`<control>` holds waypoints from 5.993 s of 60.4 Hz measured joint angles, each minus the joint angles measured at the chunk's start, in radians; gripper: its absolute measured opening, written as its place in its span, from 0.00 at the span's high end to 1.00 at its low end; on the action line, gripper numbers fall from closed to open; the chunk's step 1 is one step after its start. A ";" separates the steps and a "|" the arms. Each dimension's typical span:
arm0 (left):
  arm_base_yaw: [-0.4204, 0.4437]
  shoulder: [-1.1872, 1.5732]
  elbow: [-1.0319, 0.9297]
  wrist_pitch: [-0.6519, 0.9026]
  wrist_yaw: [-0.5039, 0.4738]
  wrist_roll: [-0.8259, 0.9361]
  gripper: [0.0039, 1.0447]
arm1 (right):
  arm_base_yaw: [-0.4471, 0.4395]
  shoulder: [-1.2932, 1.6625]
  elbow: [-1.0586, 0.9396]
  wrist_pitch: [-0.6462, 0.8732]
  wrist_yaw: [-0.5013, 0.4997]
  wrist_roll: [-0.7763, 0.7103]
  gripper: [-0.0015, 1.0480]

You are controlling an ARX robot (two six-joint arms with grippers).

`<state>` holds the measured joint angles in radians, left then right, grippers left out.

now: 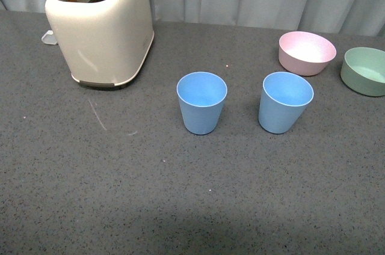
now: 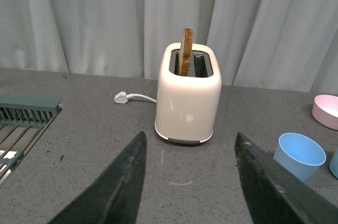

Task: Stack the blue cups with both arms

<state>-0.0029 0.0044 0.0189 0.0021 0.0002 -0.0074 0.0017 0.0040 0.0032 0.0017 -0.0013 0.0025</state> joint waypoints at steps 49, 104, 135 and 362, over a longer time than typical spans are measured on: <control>0.000 0.000 0.000 0.000 0.000 0.002 0.06 | -0.055 1.007 0.307 0.318 -0.183 -0.064 0.09; 0.000 0.000 0.000 0.000 0.000 0.002 0.06 | 0.153 2.031 1.089 -0.045 -0.106 0.224 0.09; 0.000 0.000 0.000 0.000 0.000 0.002 0.06 | 0.165 2.106 1.173 -0.135 -0.090 0.293 0.76; 0.000 -0.001 0.000 -0.002 -0.001 0.003 0.06 | 0.001 0.426 0.000 0.428 0.003 -0.002 0.99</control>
<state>-0.0025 0.0036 0.0189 0.0006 -0.0006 -0.0048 0.0025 0.4305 0.0029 0.4297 0.0017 0.0006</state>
